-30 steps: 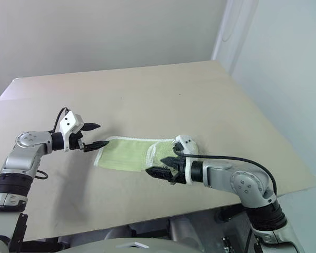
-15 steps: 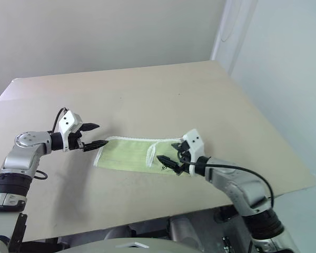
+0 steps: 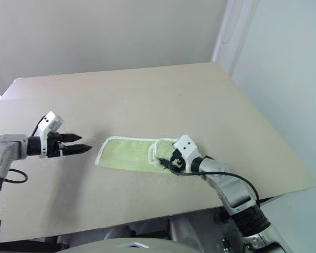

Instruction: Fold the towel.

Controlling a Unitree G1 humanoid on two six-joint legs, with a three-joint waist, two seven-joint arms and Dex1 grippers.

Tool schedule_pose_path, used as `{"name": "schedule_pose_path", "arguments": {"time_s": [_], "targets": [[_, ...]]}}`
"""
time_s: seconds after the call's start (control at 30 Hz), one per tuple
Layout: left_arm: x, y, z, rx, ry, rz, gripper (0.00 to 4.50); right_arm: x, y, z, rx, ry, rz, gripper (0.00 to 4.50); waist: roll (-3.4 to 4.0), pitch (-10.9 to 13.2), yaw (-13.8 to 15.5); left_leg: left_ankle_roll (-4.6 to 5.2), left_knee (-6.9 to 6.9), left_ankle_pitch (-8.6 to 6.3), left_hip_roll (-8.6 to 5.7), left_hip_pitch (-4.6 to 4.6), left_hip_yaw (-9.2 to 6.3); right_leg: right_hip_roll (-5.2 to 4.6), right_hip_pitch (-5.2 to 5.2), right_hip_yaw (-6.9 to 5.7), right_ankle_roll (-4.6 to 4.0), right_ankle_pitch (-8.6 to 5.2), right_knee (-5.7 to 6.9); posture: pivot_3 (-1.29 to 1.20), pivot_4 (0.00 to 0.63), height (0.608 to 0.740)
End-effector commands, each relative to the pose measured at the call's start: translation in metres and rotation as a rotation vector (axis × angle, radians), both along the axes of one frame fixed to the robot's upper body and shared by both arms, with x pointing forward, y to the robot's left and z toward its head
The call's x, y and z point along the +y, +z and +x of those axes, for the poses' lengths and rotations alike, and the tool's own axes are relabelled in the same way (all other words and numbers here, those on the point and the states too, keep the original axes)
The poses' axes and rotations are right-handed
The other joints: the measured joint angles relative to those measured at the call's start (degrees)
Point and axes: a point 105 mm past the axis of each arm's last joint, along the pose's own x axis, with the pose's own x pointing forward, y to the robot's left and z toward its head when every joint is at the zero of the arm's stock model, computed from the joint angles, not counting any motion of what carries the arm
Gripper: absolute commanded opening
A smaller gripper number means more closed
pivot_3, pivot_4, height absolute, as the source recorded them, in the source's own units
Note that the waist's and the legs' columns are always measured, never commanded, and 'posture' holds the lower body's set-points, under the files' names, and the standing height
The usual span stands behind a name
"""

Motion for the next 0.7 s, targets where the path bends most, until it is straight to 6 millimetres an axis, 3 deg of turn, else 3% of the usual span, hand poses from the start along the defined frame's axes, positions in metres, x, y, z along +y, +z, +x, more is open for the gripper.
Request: {"name": "schedule_pose_path", "arguments": {"time_s": [0.03,0.23,0.5,0.7], "targets": [[-0.008,0.011,0.002,0.097,0.066,-0.162,4.50,0.005,0.039,0.009,-0.095,0.011,0.066,4.19,0.00,0.0,-0.1,0.00,0.00,0.00,0.00,0.01,-0.02,0.00,-0.04,-0.02,0.00,0.00,0.00,0.00,0.000,0.712],[-0.026,-0.019,-0.008,0.301,0.095,-0.226,4.50,0.016,0.068,-0.002,-0.023,0.069,0.242,4.19,0.01,0.0,-0.2,0.00,-0.04,0.00,0.00,-0.05,-0.07,0.04,-0.11,-0.04,-0.05,-0.08,0.29,0.00,0.000,0.712],[-0.030,-0.038,-0.011,0.398,0.128,-0.235,4.50,0.003,0.069,-0.008,-0.025,0.059,0.177,4.19,0.06,0.0,-0.1,-0.03,-0.04,0.01,-0.02,-0.03,-0.19,0.05,-0.12,-0.14,-0.15,-0.14,0.33,0.00,0.000,0.712],[-0.052,-0.041,-0.012,0.436,0.073,-0.295,4.50,0.003,0.074,-0.005,-0.039,0.025,0.207,4.19,0.29,-0.2,0.2,-0.10,-0.04,0.05,-0.06,0.02,-0.22,0.02,-0.02,-0.14,-0.18,-0.17,0.33,0.00,0.000,0.712]]}}
